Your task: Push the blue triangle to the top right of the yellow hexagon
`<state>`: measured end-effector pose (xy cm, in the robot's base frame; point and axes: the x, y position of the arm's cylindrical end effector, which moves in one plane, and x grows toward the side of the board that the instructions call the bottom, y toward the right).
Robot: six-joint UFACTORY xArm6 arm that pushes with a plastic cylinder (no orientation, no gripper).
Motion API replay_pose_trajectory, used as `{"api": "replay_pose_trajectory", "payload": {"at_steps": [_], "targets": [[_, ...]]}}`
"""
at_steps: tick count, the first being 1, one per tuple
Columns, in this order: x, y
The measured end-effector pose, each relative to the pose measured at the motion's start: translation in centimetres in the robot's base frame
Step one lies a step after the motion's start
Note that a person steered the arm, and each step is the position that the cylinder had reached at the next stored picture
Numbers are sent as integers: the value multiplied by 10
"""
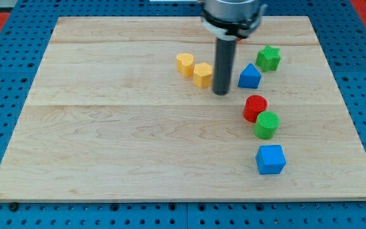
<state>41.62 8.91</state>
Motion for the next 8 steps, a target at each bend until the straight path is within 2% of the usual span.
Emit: {"api": "replay_pose_trajectory", "payload": {"at_steps": [1,2,3,5,6,7,8], "targets": [[-6,65],[-11,67],[-15,43],[-48,65],[-52,52],[-51,11],[-63,14]]}}
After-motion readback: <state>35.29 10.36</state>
